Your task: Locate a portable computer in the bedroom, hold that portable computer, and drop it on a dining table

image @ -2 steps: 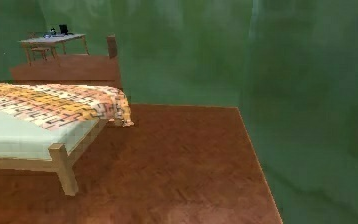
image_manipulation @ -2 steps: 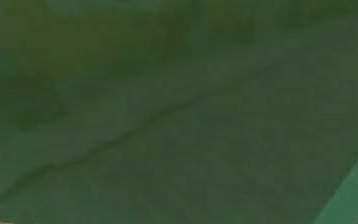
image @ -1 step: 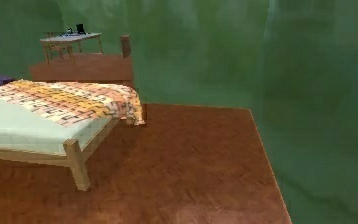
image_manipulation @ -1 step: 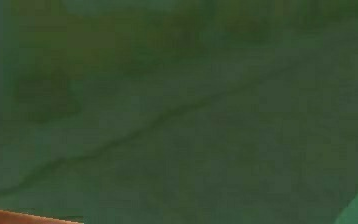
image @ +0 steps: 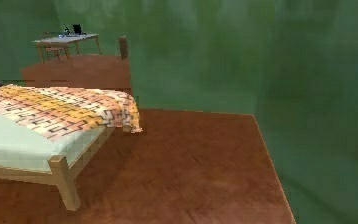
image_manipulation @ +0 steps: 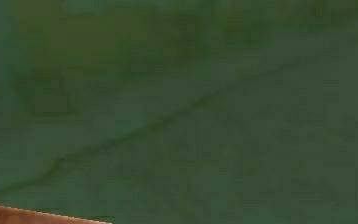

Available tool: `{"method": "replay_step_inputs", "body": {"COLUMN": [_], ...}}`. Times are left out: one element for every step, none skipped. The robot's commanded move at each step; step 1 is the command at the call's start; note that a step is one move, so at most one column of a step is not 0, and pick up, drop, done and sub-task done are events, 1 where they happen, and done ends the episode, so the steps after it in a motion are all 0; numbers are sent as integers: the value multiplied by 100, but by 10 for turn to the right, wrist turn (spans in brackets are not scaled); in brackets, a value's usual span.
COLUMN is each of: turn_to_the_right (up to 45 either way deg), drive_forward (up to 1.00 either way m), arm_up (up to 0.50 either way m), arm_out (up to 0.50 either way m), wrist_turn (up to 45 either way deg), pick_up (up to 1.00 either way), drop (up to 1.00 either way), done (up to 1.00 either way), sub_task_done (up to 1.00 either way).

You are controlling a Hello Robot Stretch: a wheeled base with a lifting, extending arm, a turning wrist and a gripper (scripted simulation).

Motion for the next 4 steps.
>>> {"method": "replay_step_inputs", "body": {"turn_to_the_right": [-60, 0, -450, -270], "drive_forward": [0, 45, 0, 0], "arm_up": [0, 0, 0, 0], "arm_out": [0, 0, 0, 0], "wrist_turn": [0, 0, 0, 0], "pick_up": [0, 0, 0, 0], "drop": [0, 0, 0, 0], "done": [0, 0, 0, 0], "sub_task_done": [0, 0, 0, 0]}}
